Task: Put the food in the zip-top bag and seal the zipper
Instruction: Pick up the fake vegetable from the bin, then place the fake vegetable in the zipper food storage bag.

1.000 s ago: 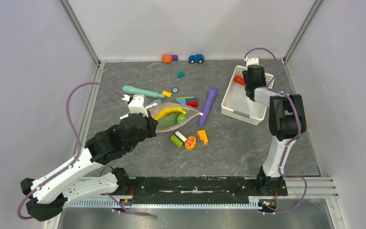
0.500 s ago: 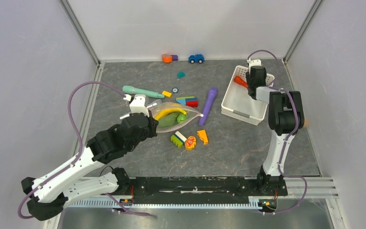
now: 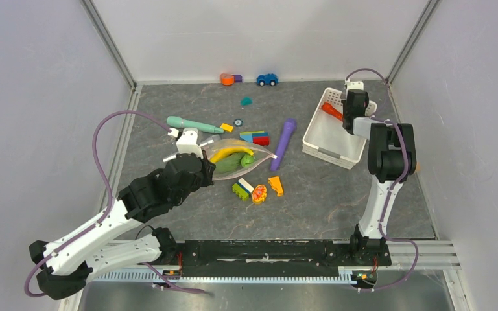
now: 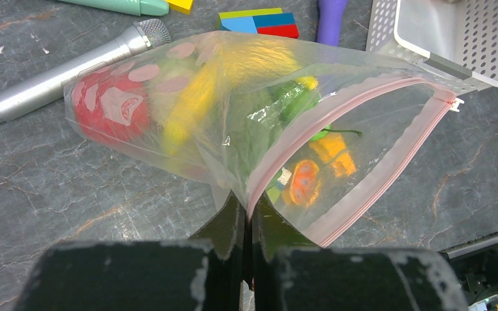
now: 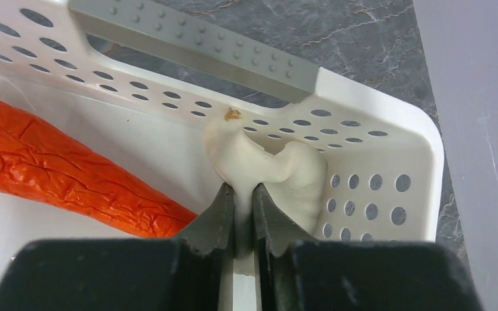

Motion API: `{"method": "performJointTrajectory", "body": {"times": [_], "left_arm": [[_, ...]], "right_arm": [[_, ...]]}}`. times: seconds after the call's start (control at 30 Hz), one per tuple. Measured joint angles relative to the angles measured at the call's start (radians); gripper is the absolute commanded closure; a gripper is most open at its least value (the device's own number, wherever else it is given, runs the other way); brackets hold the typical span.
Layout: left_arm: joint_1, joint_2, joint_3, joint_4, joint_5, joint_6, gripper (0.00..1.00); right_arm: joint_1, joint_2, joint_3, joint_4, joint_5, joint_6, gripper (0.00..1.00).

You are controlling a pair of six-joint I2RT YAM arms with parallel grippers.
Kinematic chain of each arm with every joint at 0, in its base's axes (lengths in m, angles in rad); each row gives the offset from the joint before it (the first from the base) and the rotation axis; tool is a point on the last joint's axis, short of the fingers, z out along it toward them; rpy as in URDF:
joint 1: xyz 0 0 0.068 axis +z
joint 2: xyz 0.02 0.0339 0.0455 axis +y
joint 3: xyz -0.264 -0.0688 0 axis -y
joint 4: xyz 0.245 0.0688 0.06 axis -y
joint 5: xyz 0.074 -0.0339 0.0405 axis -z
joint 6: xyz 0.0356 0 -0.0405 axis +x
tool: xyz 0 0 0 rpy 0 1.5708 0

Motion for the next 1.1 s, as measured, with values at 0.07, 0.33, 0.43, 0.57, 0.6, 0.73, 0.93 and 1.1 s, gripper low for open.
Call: {"method": "performJointTrajectory", "body": {"times": [0.07, 0.33, 0.43, 0.57, 0.6, 0.73, 0.93, 1.1], "left_arm": [[0.0, 0.0, 0.0, 0.0, 0.0, 0.0, 0.98], [0.0, 0.0, 0.0, 0.0, 0.0, 0.0, 0.98], [0.0, 0.0, 0.0, 0.0, 0.0, 0.0, 0.98], [0.002, 0.003, 0.0, 0.0, 0.0, 0.0, 0.98], [0.002, 0.005, 0.0, 0.0, 0.0, 0.0, 0.98], [0.002, 0.006, 0.0, 0.0, 0.0, 0.0, 0.98], [0.002, 0.006, 0.0, 0.0, 0.0, 0.0, 0.98], [0.002, 0.006, 0.0, 0.0, -0.001, 0.0, 0.98]], "right_arm": [[-0.006, 0.0, 0.001, 0.0, -0.006, 0.005, 0.99], [-0.013, -0.077, -0.035, -0.012, -0.129, 0.026, 1.0], [-0.002, -0.195, -0.082, -0.018, -0.245, 0.034, 1.0], [0.042, -0.392, -0.14, 0.006, -0.424, 0.038, 1.0], [0.07, -0.45, -0.157, 0.016, -0.47, 0.037, 1.0], [0.221, -0.646, -0.211, 0.051, -0.642, 0.018, 1.0], [0.375, -0.816, -0.297, 0.127, -1.027, 0.039, 1.0], [0.494, -0.854, -0.325, 0.155, -1.286, 0.071, 1.0]]}}
